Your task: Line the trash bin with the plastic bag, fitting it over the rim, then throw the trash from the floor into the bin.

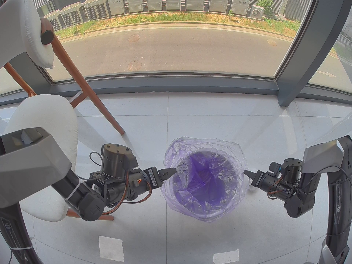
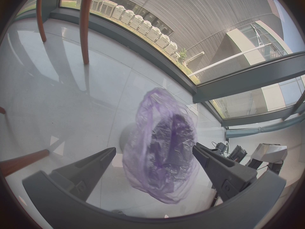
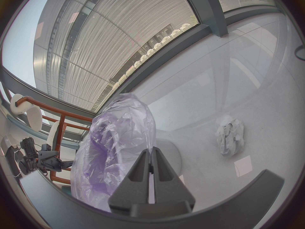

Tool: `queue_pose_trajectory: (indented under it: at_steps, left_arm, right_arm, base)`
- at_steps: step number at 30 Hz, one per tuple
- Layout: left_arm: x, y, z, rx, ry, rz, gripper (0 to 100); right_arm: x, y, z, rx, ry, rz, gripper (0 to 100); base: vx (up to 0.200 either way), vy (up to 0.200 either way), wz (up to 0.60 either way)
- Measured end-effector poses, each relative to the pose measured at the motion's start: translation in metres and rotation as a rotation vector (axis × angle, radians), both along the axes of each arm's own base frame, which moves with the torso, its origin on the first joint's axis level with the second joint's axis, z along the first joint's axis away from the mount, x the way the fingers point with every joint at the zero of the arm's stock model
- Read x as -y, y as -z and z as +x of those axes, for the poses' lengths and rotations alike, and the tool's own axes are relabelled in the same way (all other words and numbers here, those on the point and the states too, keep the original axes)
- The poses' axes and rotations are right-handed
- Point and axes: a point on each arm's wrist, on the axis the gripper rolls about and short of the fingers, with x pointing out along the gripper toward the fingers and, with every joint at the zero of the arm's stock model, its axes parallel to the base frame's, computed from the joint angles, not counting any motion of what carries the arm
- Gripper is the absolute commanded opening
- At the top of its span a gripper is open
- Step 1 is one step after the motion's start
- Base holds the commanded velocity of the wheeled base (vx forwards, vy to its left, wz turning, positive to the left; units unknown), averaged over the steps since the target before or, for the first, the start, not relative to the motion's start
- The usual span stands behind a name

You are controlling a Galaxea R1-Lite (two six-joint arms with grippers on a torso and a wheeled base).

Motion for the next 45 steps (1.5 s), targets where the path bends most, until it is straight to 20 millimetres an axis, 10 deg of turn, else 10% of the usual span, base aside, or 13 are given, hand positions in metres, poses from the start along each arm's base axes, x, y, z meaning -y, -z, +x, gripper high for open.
queue_pose_trajectory:
  at_steps: [16,17,45]
  left_arm:
    - [0.002,0.016,0.031,0.021,-0.093,0.029,100]
    - [0.003,0.017,0.032,0.021,-0.093,0.030,0]
    - [0.015,0.116,0.064,-0.031,-0.146,0.261,0]
  right_arm:
    - [-0.001,0.027,0.016,0.027,0.023,-0.140,0]
    - [-0.002,0.028,0.015,0.025,0.021,-0.141,0]
    - [-0.003,0.051,0.016,0.038,0.055,-0.246,0]
  base:
    - [0.000,0.000,0.00]
    - [0.000,0.000,0.00]
    - [0.000,0.000,0.00]
